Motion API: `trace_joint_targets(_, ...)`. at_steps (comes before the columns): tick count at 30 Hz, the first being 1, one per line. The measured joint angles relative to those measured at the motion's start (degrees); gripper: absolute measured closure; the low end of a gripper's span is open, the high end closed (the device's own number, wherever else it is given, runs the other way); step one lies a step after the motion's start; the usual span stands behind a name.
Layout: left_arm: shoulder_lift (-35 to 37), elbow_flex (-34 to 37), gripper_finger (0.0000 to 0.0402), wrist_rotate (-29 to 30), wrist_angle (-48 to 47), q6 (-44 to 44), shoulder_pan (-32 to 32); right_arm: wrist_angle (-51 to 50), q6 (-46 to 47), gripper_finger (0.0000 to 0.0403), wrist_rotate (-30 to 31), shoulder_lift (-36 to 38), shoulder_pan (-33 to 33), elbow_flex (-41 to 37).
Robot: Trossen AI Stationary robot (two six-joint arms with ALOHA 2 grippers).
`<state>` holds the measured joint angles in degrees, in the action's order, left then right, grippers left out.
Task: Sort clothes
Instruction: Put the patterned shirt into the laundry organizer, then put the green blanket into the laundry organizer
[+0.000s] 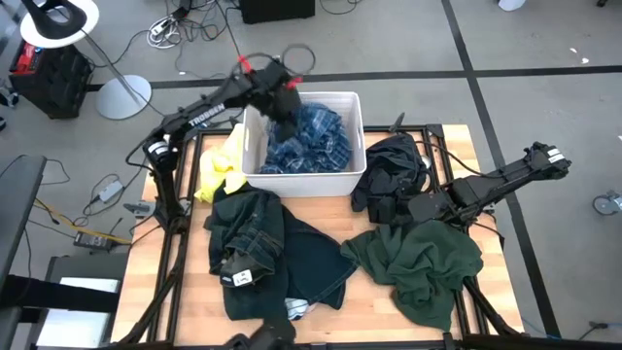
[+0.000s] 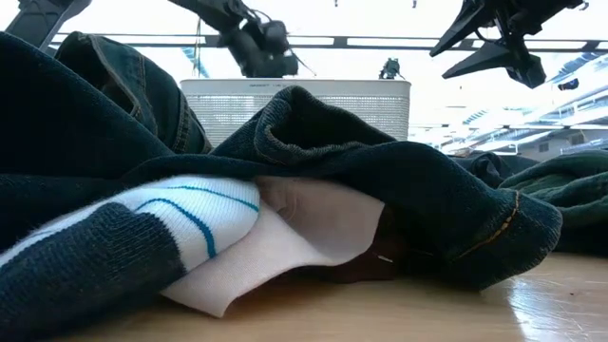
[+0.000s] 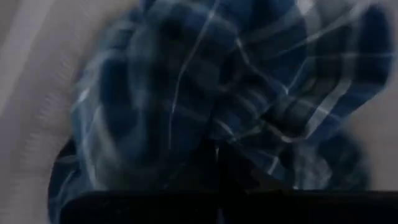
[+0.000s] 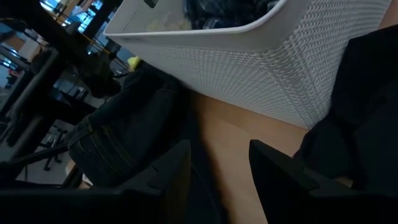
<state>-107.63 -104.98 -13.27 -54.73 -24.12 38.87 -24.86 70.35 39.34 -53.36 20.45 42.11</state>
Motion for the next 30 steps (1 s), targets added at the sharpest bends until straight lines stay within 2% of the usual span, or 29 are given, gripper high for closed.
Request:
trace_joint_targets(5,0.0,10.8,0.0401,1.6,11.4,-0.7,-1.9,0.0,1.5,0.0239,0.0,0.0,0.0,0.0)
trace_joint_targets(8,0.0,16.0,0.0399,1.6,20.2,2.0,-2.5,0.0,2.3,0.0239,0.0,0.0,0.0,0.0)
trace_joint_targets(14,0.0,20.2,0.0369,1.1,30.1,6.7,-2.8,0.0,3.9,0.0239,0.1,0.0,0.0,0.0)
trace_joint_targets(19,0.6,20.3,0.0312,-0.1,28.8,6.8,-3.6,0.0,4.5,0.0239,0.1,0.0,0.0,0.0)
trace_joint_targets(22,1.7,18.3,0.0283,0.2,23.9,6.8,-4.0,0.0,4.5,0.0239,0.1,0.0,0.0,0.0)
trace_joint_targets(30,2.0,0.6,0.0269,1.3,2.9,8.5,-4.1,-0.6,2.1,0.0239,0.1,0.0,0.0,0.0)
